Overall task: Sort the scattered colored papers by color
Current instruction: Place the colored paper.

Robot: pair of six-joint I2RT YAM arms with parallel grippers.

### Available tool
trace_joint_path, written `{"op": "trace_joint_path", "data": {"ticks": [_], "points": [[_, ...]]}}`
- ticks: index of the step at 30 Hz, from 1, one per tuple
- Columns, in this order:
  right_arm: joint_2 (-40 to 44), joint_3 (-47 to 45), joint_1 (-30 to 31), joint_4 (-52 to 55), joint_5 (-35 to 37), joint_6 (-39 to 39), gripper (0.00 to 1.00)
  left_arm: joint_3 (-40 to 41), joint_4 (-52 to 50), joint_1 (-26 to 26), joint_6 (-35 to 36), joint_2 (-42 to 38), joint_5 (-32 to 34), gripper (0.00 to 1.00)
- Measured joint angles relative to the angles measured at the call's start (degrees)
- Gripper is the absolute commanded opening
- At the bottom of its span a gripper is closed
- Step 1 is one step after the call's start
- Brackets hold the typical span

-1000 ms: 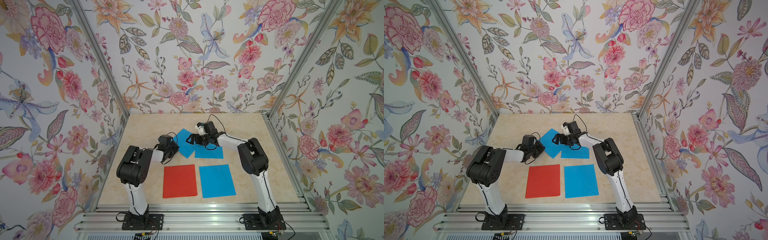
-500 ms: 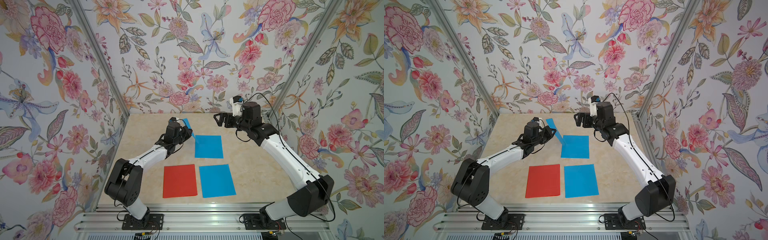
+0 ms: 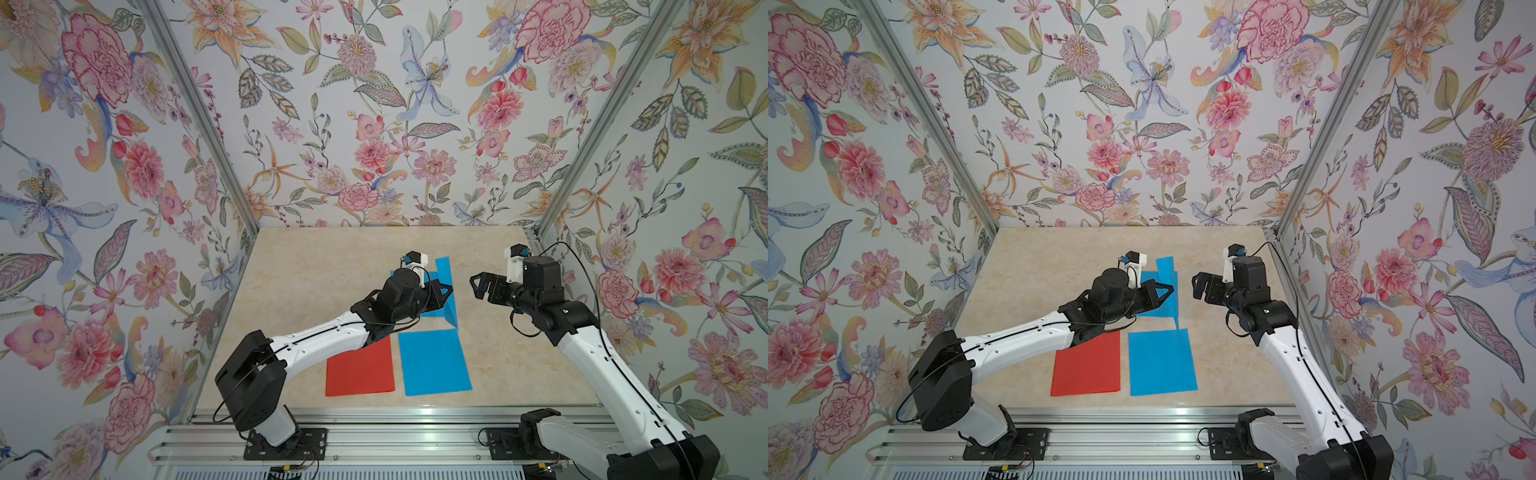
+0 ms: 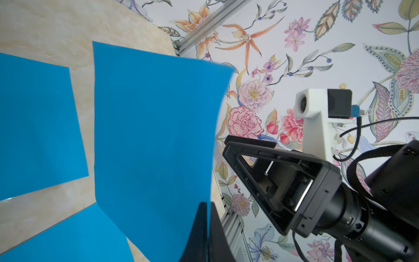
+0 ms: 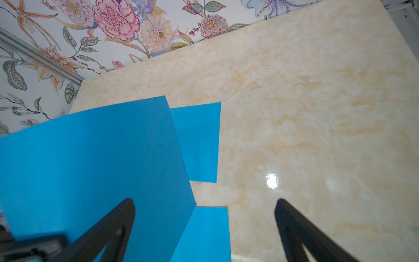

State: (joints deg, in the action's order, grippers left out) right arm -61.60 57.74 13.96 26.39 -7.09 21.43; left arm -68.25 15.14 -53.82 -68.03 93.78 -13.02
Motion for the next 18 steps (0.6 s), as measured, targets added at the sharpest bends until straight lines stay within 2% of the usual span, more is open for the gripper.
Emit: {"op": "trace_joint_path", "data": {"ticks": [7, 13, 18], "points": [[1.7, -0.1, -0.9, 0.0, -1.4, 0.0, 1.0, -4.0, 0.6, -4.3, -3.1, 7.3, 0.1, 0.0], [3.3, -1.3, -1.5, -0.1, -2.5, 0.0, 1.0, -3.5, 0.4, -4.8, -5.6, 11.0, -0.5, 0.0], [3.8, -6.4, -1.7, -1.9, -3.2, 0.0, 1.0, -3.0, -0.1, -4.7, -6.6, 12.7, -4.7, 0.0]]}}
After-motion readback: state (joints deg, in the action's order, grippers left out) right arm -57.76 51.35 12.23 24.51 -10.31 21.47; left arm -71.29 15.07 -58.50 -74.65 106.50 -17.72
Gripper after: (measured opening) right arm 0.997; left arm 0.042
